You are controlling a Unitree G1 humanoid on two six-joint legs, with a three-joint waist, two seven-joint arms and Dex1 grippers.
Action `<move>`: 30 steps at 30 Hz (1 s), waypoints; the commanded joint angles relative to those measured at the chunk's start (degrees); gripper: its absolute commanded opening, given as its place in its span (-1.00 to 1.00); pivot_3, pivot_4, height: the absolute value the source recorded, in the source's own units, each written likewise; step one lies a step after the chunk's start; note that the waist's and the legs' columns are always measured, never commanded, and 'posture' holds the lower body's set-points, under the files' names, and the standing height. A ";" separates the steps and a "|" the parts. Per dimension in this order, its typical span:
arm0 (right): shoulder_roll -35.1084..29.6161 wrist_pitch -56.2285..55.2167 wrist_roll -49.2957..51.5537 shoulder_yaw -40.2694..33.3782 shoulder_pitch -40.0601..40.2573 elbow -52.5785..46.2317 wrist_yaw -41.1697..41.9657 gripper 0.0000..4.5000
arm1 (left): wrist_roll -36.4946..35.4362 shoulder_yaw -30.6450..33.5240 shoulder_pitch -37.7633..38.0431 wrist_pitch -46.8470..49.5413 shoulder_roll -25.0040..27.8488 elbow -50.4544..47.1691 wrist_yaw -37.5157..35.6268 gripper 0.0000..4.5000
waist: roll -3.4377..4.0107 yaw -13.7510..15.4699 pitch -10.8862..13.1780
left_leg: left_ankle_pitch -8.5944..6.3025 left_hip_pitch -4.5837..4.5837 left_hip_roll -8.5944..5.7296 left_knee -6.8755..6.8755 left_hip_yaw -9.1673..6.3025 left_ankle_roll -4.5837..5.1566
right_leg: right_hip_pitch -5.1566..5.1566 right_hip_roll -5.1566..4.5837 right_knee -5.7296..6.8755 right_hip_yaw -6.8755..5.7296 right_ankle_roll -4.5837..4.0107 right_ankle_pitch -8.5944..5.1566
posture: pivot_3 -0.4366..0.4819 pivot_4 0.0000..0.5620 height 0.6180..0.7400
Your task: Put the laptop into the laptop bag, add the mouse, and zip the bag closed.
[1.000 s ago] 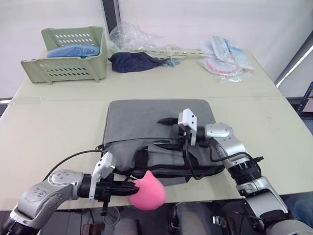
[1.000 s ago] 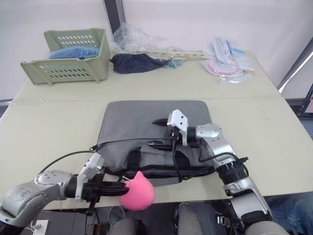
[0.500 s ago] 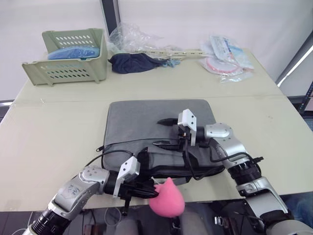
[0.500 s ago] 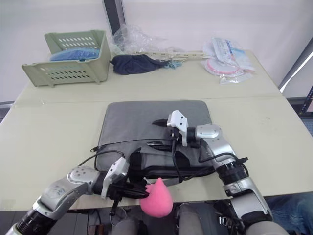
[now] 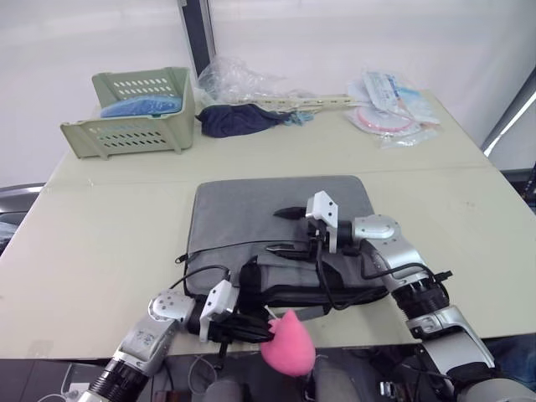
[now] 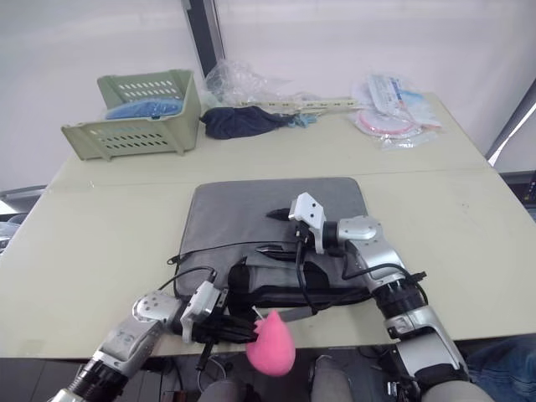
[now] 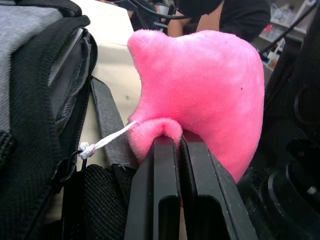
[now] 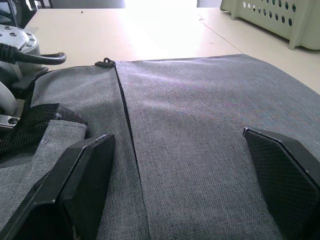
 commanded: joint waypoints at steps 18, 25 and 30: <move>0.58 1.96 -4.96 3.26 1.80 5.65 -0.83 1.00 | -10.85 5.42 -5.30 27.18 7.28 -18.54 2.24 -0.99 | -1.14 -0.70 0.71 | 0.27 -0.09 0.07 -0.44 0.03 -0.36 | -0.60 0.14 0.08 0.00 -0.11 -0.06 | -0.05 -0.47 1.00; 0.49 2.00 -5.12 3.32 1.65 5.58 -0.67 1.00 | -6.40 0.09 -8.21 26.12 2.18 -13.01 1.38 -0.99 | -1.20 -0.69 0.76 | 0.28 -0.12 0.06 -0.44 0.10 -0.37 | -0.68 0.20 0.10 0.02 -0.10 -0.05 | -0.05 -0.47 1.00; 0.46 2.12 -5.18 3.39 1.65 5.44 -0.59 1.00 | -5.05 -3.48 -11.21 28.06 0.26 -12.94 0.80 -0.99 | -1.20 -0.62 0.75 | 0.29 -0.12 0.06 -0.44 0.11 -0.37 | -0.67 0.19 0.10 0.04 -0.10 -0.05 | -0.05 -0.47 1.00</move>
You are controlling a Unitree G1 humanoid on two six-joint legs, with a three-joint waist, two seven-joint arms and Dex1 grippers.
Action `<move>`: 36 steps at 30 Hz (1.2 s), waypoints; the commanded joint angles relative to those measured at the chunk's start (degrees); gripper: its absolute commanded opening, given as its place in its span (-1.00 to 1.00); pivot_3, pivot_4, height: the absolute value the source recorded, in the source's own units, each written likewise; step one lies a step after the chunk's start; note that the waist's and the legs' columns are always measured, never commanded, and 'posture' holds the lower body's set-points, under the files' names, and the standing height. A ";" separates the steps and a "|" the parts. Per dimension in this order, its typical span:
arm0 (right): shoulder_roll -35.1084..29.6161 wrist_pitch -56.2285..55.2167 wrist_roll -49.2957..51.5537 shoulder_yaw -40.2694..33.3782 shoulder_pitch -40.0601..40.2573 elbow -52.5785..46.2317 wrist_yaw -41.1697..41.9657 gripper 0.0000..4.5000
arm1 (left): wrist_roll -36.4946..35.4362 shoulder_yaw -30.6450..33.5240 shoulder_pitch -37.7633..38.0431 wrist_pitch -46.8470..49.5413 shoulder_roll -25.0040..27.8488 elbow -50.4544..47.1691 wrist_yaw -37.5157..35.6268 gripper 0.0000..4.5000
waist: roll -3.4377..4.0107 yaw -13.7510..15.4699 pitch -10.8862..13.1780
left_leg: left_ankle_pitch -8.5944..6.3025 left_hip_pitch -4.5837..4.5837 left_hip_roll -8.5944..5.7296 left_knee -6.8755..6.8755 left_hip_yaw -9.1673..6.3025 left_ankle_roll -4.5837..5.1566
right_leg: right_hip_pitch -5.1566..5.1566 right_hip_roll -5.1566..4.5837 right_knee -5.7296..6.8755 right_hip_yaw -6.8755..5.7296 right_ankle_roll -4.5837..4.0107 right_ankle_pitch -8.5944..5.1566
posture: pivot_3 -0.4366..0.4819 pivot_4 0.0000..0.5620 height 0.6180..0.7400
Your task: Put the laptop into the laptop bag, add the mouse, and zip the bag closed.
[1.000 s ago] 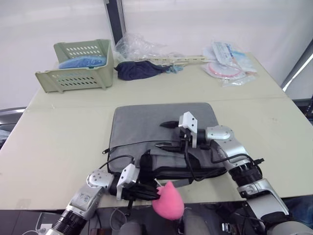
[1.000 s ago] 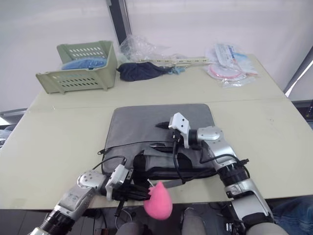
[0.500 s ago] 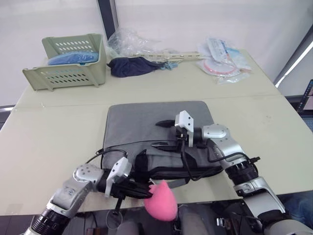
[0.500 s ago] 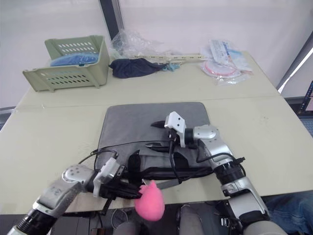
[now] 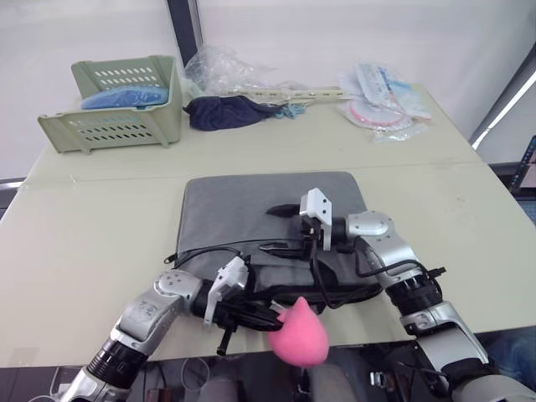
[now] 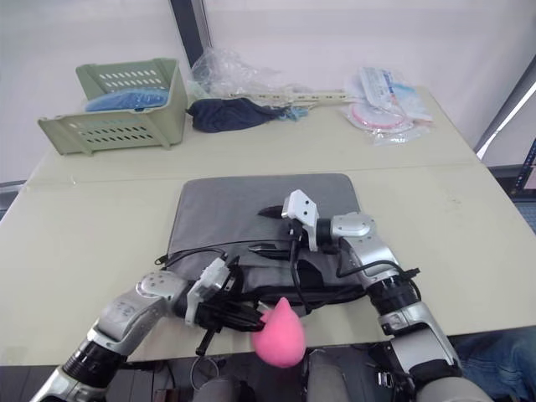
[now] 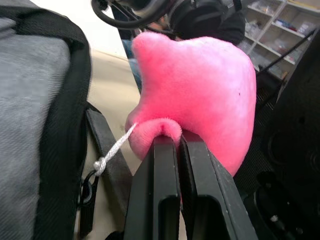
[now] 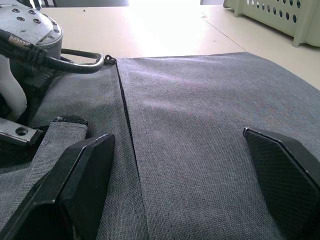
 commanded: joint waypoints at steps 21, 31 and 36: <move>-1.14 1.54 -5.36 2.37 1.93 6.83 -1.55 1.00 | -16.39 11.82 -10.35 30.57 6.82 -21.01 7.65 0.98 | -0.29 -0.25 0.52 | 0.08 -0.03 0.02 -0.01 -0.01 -0.10 | -0.06 0.01 0.06 0.07 0.01 0.02 | -0.05 -0.47 1.00; -1.01 0.87 -5.36 2.35 0.92 8.41 -1.18 1.00 | -19.80 31.25 6.58 25.40 27.90 -22.26 -1.45 0.98 | -0.38 -0.30 0.74 | 0.18 -0.11 0.03 -0.04 -0.03 -0.29 | -0.32 -0.01 0.17 0.12 -0.20 -0.03 | -0.05 -0.47 1.00; -0.84 0.31 -5.22 2.08 0.20 9.38 -0.96 1.00 | -14.57 40.87 14.07 15.35 31.85 -14.74 -6.27 0.98 | -0.34 -0.31 0.95 | 0.20 -0.11 0.05 -0.06 -0.03 -0.34 | -0.36 0.00 0.19 0.11 -0.27 -0.05 | -0.05 -0.47 1.00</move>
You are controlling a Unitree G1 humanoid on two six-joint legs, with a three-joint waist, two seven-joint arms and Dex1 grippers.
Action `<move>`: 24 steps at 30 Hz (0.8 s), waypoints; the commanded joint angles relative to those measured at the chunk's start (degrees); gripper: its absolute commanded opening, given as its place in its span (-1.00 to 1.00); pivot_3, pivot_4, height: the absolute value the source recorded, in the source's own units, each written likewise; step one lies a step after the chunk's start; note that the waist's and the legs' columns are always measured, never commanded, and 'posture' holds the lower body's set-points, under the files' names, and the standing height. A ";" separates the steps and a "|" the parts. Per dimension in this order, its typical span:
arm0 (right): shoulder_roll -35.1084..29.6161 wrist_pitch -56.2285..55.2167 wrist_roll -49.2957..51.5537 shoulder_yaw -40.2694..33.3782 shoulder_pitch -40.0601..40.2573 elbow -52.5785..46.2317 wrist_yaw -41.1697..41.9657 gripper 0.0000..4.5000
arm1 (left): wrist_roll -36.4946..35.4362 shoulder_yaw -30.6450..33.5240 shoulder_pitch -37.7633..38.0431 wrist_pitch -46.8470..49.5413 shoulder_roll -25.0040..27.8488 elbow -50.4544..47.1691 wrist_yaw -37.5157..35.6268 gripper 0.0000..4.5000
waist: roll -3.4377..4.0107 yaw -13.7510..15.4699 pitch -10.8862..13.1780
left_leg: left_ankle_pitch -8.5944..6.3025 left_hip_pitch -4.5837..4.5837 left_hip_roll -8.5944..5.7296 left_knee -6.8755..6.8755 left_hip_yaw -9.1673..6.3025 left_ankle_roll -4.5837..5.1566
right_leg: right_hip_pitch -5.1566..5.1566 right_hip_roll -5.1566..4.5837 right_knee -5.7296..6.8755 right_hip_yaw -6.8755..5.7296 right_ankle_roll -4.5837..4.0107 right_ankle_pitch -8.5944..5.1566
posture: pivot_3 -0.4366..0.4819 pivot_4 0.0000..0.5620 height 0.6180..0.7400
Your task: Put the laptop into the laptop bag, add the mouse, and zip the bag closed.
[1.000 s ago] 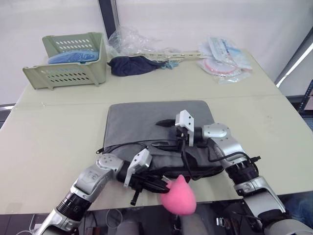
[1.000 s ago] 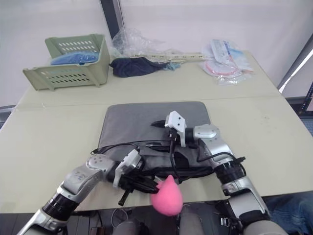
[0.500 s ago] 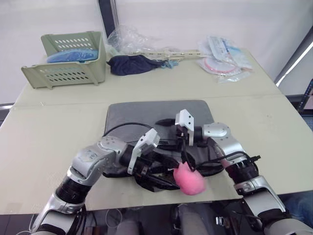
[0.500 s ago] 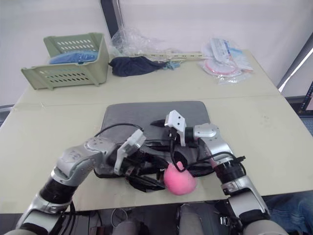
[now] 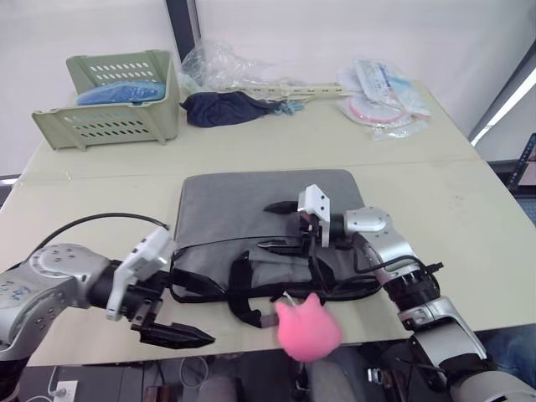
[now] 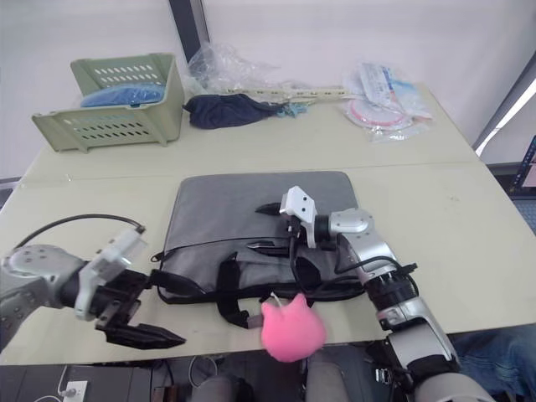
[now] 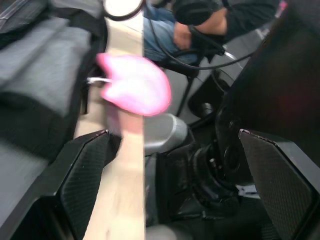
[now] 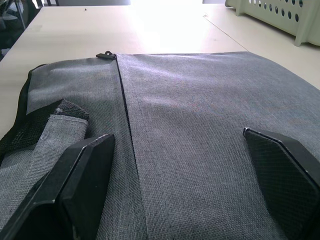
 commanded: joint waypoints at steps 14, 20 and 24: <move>-5.36 21.36 16.06 -13.85 3.59 -23.89 -3.95 1.00 | 10.08 -2.61 -18.12 -16.72 -2.83 20.56 1.32 0.98 | 0.13 0.36 1.08 | 0.18 -2.06 -0.61 0.09 0.29 -0.06 | -2.21 0.38 0.87 -0.94 0.10 0.15 | -0.05 -0.47 1.00; -15.49 25.78 17.38 -18.09 9.03 -34.78 -4.08 1.00 | 13.26 -10.08 -27.76 -20.47 -8.69 26.21 -0.07 0.98 | -0.45 0.46 1.77 | 0.18 -2.46 -0.76 0.08 0.45 -0.05 | -2.21 0.31 0.54 -2.14 0.09 0.14 | -0.05 -0.47 1.00; -19.47 25.40 17.29 -19.26 12.26 -37.19 -4.14 1.00 | 15.01 -12.90 -31.10 -23.11 -11.65 28.75 -0.77 0.98 | -0.67 0.29 1.91 | 0.21 -2.68 -0.75 0.18 0.50 -0.01 | -2.08 0.25 -0.01 -2.45 0.28 0.25 | -0.05 -0.47 1.00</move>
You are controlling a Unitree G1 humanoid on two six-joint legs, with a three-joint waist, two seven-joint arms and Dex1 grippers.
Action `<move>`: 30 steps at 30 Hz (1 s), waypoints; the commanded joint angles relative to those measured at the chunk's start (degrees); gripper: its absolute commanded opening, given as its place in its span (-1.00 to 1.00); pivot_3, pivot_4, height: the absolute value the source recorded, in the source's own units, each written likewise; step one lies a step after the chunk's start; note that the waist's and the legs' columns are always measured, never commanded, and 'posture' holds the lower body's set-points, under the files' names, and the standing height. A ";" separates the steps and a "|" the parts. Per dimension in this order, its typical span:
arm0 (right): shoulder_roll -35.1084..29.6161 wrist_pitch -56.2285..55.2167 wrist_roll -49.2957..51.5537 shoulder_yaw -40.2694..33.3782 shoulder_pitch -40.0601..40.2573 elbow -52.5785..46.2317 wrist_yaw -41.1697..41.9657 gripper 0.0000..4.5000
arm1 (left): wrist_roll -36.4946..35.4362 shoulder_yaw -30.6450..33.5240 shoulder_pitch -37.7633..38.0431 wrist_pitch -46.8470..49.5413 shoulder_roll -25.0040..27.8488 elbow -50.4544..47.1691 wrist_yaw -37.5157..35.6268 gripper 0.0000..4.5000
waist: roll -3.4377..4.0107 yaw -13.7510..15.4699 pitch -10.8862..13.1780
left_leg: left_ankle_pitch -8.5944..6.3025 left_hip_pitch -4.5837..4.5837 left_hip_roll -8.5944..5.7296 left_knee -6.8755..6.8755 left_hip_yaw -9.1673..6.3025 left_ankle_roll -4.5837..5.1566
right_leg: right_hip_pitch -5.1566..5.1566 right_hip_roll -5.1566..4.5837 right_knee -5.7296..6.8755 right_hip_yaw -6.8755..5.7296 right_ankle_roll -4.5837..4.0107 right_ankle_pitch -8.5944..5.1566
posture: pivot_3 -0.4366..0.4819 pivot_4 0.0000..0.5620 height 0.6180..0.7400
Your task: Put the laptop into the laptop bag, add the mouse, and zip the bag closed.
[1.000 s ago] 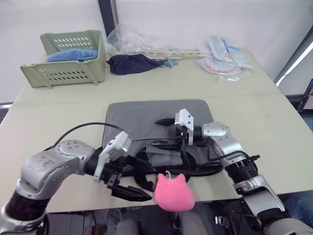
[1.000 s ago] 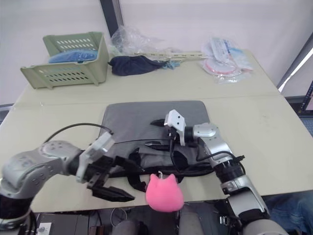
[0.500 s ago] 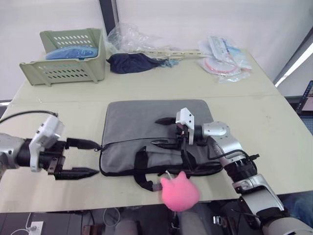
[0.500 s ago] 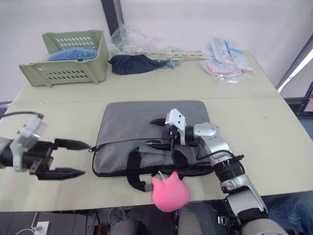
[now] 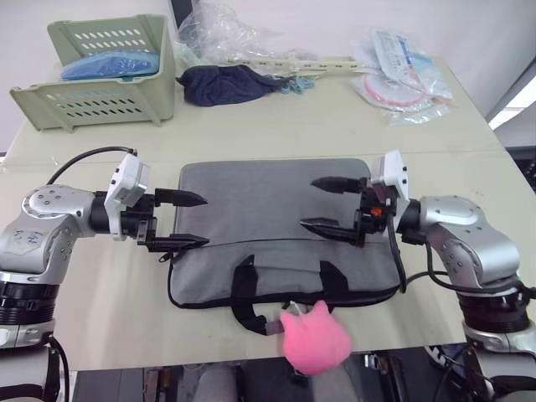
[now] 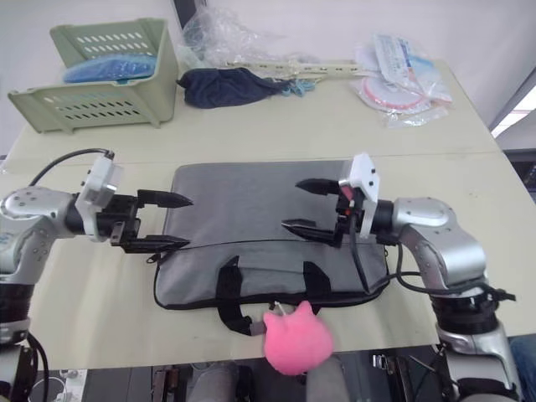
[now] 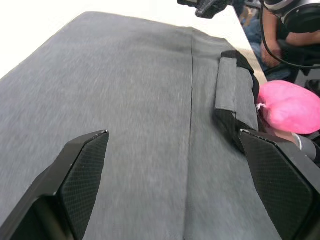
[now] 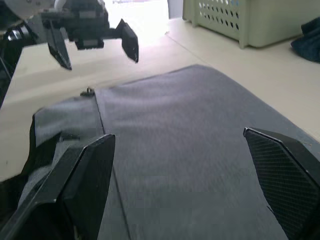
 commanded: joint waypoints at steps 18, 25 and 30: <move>-13.08 0.70 7.78 -11.02 25.26 -24.64 1.91 1.00 | 10.71 -14.53 -15.04 -17.22 -25.29 16.70 -1.32 -0.30 | -0.22 3.16 0.14 | 0.06 -0.18 -0.03 0.87 -0.33 0.19 | 0.37 -0.10 0.02 -0.05 0.29 0.32 | -0.05 -0.47 1.00; -13.74 -6.12 3.94 -10.27 35.68 -30.89 3.47 1.00 | 12.86 -14.52 -17.28 -20.09 -29.62 20.71 -0.17 -0.47 | -0.24 3.24 0.15 | 0.06 -0.09 -0.04 0.95 -0.52 0.28 | 0.69 -0.12 -0.13 -0.20 0.35 0.38 | -0.05 -0.47 1.00; -13.89 -10.54 0.85 -8.44 39.79 -33.77 3.60 1.00 | 13.09 -13.88 -19.15 -19.20 -31.60 21.50 1.35 -0.95 | -0.24 3.27 0.15 | 0.04 0.09 -0.04 1.07 -0.70 0.40 | 1.13 -0.18 -0.26 -0.36 0.40 0.44 | -0.05 -0.47 1.00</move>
